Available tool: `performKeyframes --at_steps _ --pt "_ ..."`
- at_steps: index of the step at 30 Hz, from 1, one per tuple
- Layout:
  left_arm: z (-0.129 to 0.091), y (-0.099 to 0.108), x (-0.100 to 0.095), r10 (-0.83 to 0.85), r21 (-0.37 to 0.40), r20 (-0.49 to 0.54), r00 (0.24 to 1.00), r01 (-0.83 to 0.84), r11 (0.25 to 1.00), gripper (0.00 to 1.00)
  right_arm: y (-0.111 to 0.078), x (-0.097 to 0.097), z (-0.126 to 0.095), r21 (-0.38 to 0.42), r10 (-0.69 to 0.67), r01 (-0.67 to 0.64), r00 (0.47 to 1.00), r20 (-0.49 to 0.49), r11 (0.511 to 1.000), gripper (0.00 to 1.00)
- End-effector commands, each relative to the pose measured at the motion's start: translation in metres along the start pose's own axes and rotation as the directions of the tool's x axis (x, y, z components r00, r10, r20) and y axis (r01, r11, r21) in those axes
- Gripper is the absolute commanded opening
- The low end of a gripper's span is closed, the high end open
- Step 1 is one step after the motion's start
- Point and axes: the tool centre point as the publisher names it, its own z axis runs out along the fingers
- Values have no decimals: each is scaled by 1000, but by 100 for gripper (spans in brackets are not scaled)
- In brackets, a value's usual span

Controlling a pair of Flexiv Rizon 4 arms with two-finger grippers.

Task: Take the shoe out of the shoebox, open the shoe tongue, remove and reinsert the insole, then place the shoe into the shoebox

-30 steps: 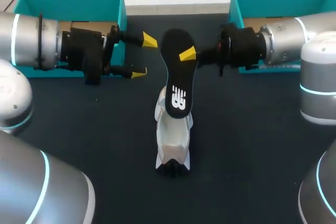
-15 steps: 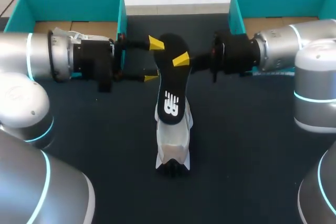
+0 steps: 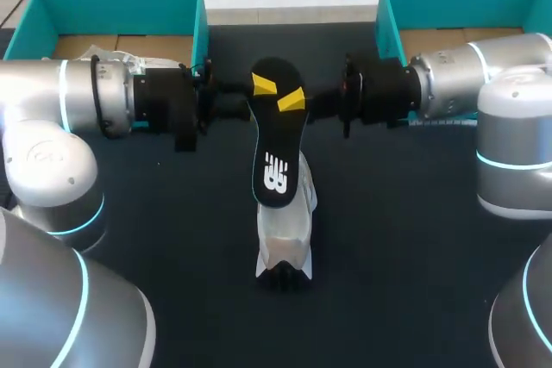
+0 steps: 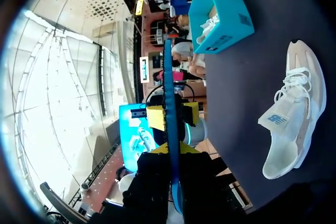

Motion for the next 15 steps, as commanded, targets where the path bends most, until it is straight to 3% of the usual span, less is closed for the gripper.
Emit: performKeyframes --at_steps 1,8,11,14,15 --pt "8 2 2 2 -6 6 1000 -2 1000 18 0 -1 4 0 -1 1 1000 0 1000 0" --pt "12 -1 1 -3 -1 15 1000 3 1000 11 -1 -2 7 3 4 -4 1000 -2 1000 0" --pt "12 -2 1 -4 -5 26 1000 4 1000 1 0 -3 8 7 7 -7 1000 -3 1000 0" --pt "12 -2 1 -7 -1 28 1000 7 1000 0 0 -4 9 10 8 -8 1000 -2 1000 0" --pt "11 -3 2 -9 1 26 1000 9 1000 0 -1 -4 8 7 5 -5 1000 -1 1000 45"
